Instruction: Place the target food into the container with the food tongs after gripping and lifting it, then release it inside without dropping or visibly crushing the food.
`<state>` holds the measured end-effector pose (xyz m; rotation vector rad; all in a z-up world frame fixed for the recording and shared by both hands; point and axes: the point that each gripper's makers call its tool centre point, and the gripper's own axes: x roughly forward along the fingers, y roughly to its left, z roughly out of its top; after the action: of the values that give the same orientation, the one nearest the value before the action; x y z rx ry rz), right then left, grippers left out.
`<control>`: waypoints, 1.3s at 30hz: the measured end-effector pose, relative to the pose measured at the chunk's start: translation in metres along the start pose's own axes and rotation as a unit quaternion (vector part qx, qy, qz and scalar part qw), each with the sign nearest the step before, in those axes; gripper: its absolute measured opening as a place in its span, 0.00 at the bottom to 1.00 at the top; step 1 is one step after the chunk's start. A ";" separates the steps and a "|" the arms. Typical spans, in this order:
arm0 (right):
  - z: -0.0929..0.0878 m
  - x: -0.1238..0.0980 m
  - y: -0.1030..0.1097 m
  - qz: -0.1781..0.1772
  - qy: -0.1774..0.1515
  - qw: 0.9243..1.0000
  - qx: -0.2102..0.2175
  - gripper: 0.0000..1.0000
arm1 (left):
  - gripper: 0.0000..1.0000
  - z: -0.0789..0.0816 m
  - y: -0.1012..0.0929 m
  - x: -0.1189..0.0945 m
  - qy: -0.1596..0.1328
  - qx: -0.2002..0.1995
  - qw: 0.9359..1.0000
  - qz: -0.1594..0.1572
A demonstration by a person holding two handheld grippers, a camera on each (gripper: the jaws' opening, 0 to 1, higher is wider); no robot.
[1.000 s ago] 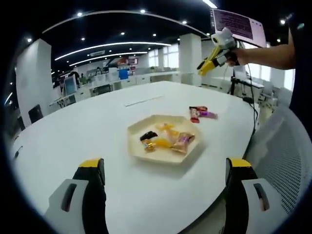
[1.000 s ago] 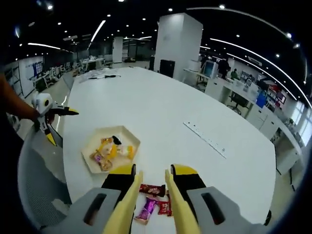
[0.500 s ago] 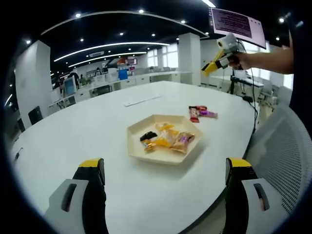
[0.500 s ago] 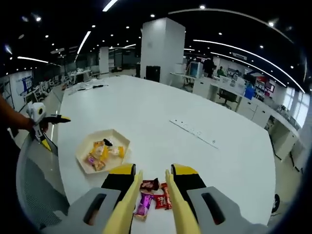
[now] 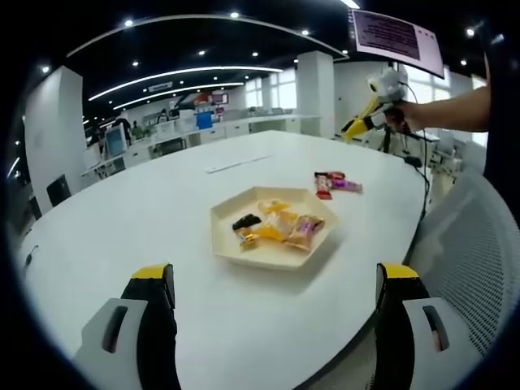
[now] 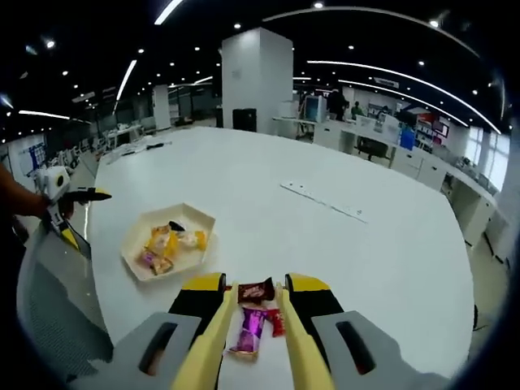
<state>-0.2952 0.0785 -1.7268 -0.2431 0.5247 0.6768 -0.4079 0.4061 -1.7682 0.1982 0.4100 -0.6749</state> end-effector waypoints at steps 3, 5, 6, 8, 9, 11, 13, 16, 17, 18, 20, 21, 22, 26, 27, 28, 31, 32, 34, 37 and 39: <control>-0.011 0.004 -0.001 -0.003 0.006 1.000 0.008 0.28 | 0.99 0.000 -0.002 0.000 0.003 0.002 1.000 -0.002; -0.018 0.008 -0.002 -0.004 0.011 1.000 0.012 0.28 | 0.99 0.000 -0.002 0.000 0.004 0.002 1.000 -0.002; -0.020 0.009 -0.003 -0.005 0.012 1.000 0.013 0.28 | 0.99 0.000 -0.002 0.000 0.005 0.002 1.000 -0.002; -0.025 0.013 -0.005 -0.011 0.015 1.000 0.017 0.28 | 0.99 0.000 -0.002 0.000 0.005 0.002 1.000 -0.002; -0.027 0.014 -0.005 -0.014 0.015 1.000 0.016 0.28 | 0.99 0.000 -0.002 0.000 0.005 0.004 1.000 -0.001; -0.031 0.016 -0.007 -0.017 0.017 0.999 0.026 0.28 | 0.99 -0.001 -0.001 0.000 0.005 0.004 1.000 0.001; -0.041 0.021 -0.006 -0.010 0.028 0.999 0.042 0.28 | 0.99 -0.001 -0.001 0.000 0.006 0.003 1.000 0.001; -0.047 0.025 -0.003 -0.009 0.029 0.999 0.042 0.28 | 0.99 0.000 -0.002 0.000 0.006 0.004 1.000 0.001; -0.050 0.027 -0.002 -0.010 0.032 0.999 0.042 0.28 | 0.99 0.000 -0.002 0.000 0.005 0.004 1.000 0.001; -0.054 0.029 -0.002 -0.012 0.036 0.998 0.040 0.28 | 0.99 0.000 -0.002 0.000 0.004 0.003 1.000 0.001; -0.062 0.032 0.000 -0.009 0.044 0.998 0.051 0.28 | 0.99 0.000 -0.003 0.000 0.004 0.002 1.000 -0.001; -0.064 0.033 0.000 -0.012 0.047 0.998 0.051 0.28 | 0.99 -0.001 -0.003 0.000 0.005 0.002 1.000 -0.002; -0.068 0.035 0.001 -0.012 0.052 0.997 0.051 0.28 | 0.99 -0.001 -0.003 0.000 0.005 0.004 1.000 -0.003; -0.076 0.039 0.004 -0.011 0.059 0.997 0.052 0.28 | 0.99 -0.001 -0.003 0.000 0.007 0.006 1.000 -0.003; -0.077 0.041 0.004 -0.011 0.058 0.997 0.057 0.28 | 0.99 -0.001 -0.003 0.000 0.006 0.006 1.000 -0.002; -0.078 0.042 0.004 -0.011 0.058 0.997 0.057 0.28 | 0.99 -0.001 -0.002 0.000 0.007 0.005 1.000 -0.002; -0.083 0.047 0.003 -0.020 0.065 0.996 0.049 0.28 | 0.99 -0.002 -0.002 0.000 0.009 0.004 1.000 -0.001; -0.083 0.048 0.003 -0.023 0.066 0.996 0.051 0.28 | 0.99 -0.003 -0.002 0.001 0.010 0.004 1.000 -0.002; -0.084 0.050 0.002 -0.029 0.067 0.996 0.052 0.28 | 0.99 -0.003 -0.001 0.001 0.009 0.007 1.000 -0.001; -0.087 0.054 0.006 -0.026 0.079 0.996 0.044 0.28 | 0.98 -0.002 -0.002 0.001 0.012 0.015 1.000 0.000; -0.090 0.058 0.009 -0.021 0.085 0.995 0.046 0.28 | 0.98 -0.002 -0.002 0.001 0.013 0.017 1.000 0.000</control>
<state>-0.2972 0.0820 -1.8346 -0.2250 0.7105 0.5930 -0.4098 0.4046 -1.7707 0.2383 0.4230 -0.6800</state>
